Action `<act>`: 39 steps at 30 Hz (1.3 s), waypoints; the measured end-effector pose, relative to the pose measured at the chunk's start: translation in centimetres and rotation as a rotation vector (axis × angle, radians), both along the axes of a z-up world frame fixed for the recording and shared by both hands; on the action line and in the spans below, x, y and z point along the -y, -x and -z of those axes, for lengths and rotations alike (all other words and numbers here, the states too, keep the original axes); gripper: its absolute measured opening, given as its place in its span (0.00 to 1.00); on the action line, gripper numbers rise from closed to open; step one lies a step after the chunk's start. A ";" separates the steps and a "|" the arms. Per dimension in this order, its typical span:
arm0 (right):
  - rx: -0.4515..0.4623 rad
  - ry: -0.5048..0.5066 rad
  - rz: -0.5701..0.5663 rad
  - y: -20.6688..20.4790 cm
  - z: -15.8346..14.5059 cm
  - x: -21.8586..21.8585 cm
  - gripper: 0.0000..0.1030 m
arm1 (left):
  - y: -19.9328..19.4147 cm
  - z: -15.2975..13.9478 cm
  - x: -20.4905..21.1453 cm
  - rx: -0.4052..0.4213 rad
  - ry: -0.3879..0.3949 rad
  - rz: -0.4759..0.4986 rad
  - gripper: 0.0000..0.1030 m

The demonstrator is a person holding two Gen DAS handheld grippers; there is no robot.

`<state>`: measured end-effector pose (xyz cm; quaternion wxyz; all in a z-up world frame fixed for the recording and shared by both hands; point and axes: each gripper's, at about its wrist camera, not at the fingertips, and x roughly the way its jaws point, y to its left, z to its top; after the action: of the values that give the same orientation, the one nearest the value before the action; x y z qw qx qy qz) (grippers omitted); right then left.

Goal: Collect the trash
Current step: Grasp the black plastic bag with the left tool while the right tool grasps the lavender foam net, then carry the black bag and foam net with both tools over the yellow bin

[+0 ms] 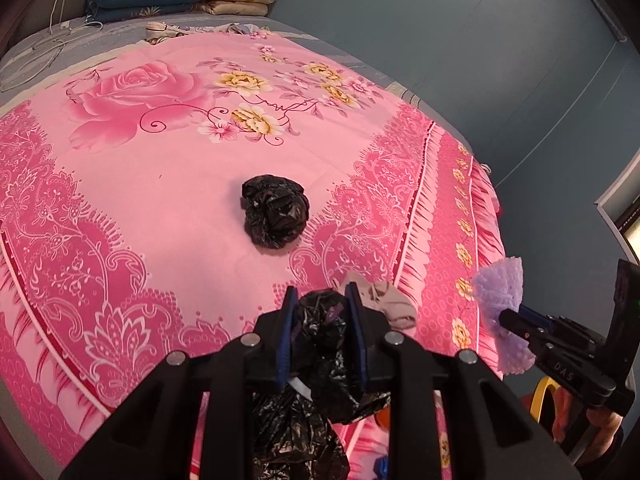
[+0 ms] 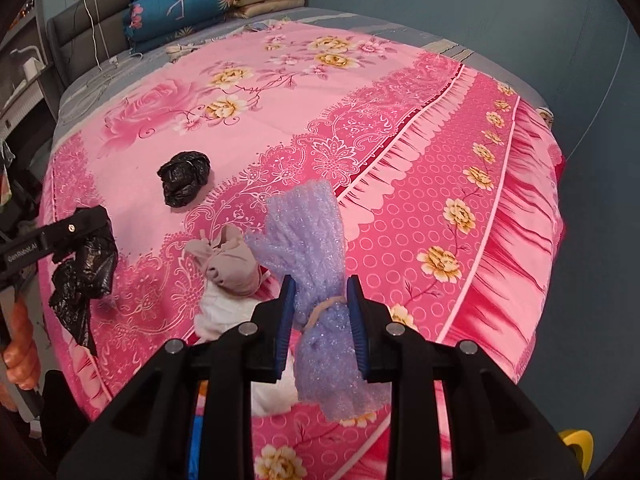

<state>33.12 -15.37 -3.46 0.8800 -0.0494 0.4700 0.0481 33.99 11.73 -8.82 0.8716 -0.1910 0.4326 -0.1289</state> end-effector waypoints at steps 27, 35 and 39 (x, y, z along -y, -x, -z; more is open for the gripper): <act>0.141 -0.158 0.146 14.1 -8.3 9.4 0.25 | 8.8 -6.9 11.4 0.131 0.000 0.195 0.22; 0.194 -0.185 0.216 17.3 -10.2 13.0 0.25 | 10.6 -8.1 15.9 0.152 0.013 0.271 0.22; 0.217 -0.191 0.251 18.9 -11.1 14.7 0.25 | 11.7 -8.9 18.2 0.167 0.010 0.315 0.22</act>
<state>14.26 -30.06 7.60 0.9253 0.0882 0.3682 -0.0232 22.30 -6.50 0.07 0.8726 -0.1139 0.3828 -0.2812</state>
